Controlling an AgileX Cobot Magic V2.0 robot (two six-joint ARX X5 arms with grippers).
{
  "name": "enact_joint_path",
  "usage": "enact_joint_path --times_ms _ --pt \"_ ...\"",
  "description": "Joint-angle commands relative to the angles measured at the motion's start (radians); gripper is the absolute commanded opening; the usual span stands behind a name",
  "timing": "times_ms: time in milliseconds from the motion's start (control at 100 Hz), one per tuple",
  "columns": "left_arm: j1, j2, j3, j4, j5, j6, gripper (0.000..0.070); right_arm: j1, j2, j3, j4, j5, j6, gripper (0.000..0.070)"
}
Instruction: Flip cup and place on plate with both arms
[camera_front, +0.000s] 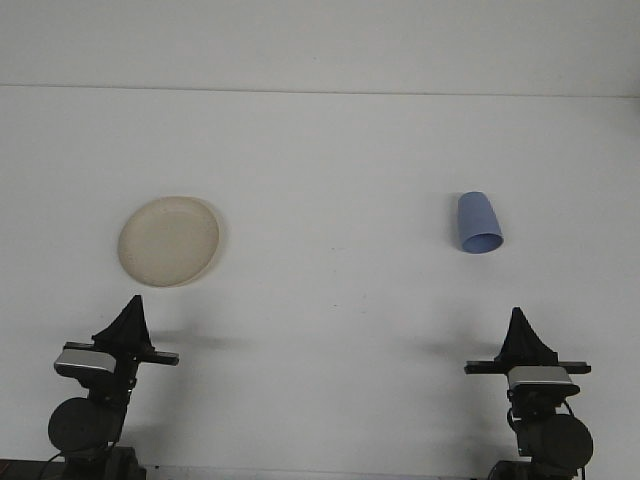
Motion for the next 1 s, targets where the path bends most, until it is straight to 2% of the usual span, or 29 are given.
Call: enact_joint_path --times_ms 0,680,990 --pt "0.000 -0.002 -0.020 0.012 0.005 0.008 0.0011 0.001 -0.002 -0.002 0.010 0.003 -0.007 0.0000" --pt "0.000 -0.002 -0.020 0.012 0.005 0.008 0.0011 0.001 -0.002 0.008 0.005 0.003 -0.007 0.0000" --pt "0.000 -0.002 -0.020 0.012 0.005 0.008 0.0011 0.001 0.024 0.206 -0.251 0.003 -0.003 0.0000"
